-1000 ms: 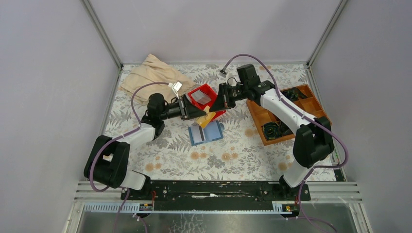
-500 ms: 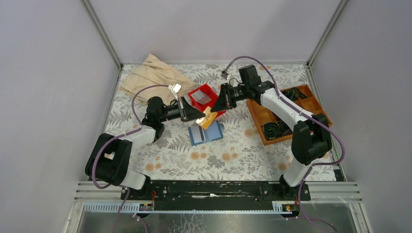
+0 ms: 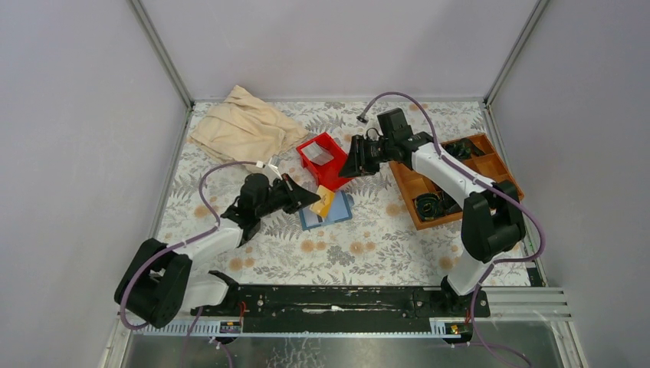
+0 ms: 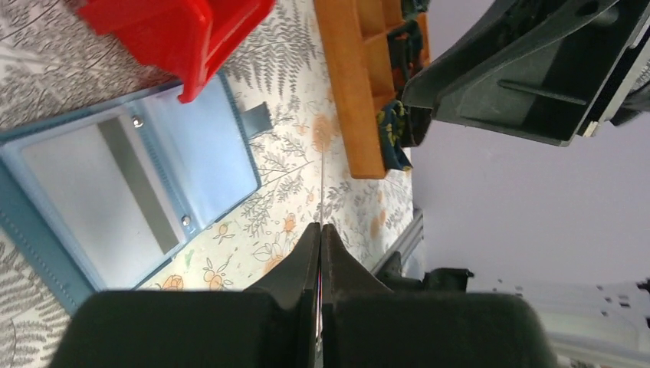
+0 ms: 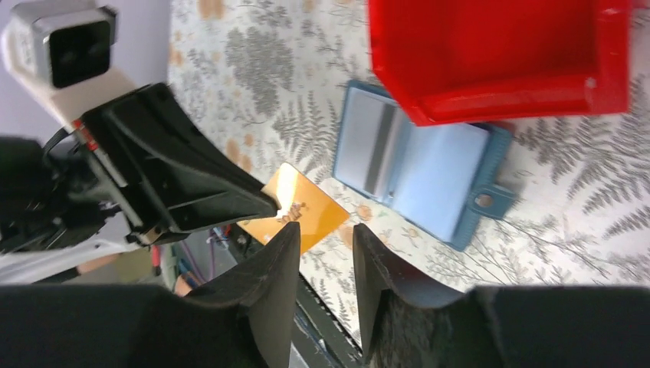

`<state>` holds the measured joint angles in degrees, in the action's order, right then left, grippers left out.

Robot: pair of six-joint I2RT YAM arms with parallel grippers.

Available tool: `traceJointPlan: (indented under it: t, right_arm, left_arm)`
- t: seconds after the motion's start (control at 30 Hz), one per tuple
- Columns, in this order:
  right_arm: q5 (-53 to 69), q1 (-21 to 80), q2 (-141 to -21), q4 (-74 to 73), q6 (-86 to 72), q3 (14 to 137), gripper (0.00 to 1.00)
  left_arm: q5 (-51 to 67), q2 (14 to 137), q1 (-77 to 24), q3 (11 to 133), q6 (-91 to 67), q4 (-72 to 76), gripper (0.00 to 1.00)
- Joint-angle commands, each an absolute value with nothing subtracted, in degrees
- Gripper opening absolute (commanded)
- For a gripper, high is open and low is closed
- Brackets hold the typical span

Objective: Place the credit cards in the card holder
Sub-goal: Pick up the credit card from the storage box.

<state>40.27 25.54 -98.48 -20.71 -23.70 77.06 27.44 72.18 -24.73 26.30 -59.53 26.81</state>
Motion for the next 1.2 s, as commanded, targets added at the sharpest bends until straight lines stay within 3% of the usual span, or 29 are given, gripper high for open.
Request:
traceJointPlan:
  t: [0.0, 0.27, 0.37, 0.6, 1.17]
  right_arm:
    - [29.1, 25.5, -93.9, -21.7, -22.1, 75.0, 0.34]
    - [20.9, 27.6, -96.1, -23.8, -21.1, 72.7, 0.06]
    - [18.6, 29.0, -98.0, -24.4, -21.0, 72.7, 0.0]
    - [16.2, 31.1, -102.0, -24.5, -21.0, 73.0, 0.0]
    - [13.3, 32.7, -108.5, -25.1, -19.9, 76.4, 0.0]
  left_arm:
    - [10.1, 69.1, -28.9, 23.8, -62.2, 22.0, 0.0]
    - [-5.6, 68.7, -36.4, 21.8, -66.7, 21.2, 0.0]
    - [-9.4, 69.2, -38.0, 21.6, -67.6, 21.1, 0.0]
    - [-15.0, 70.1, -39.7, 20.9, -68.3, 21.4, 0.0]
    - [-15.5, 78.0, -40.4, 19.7, -70.1, 31.4, 0.0]
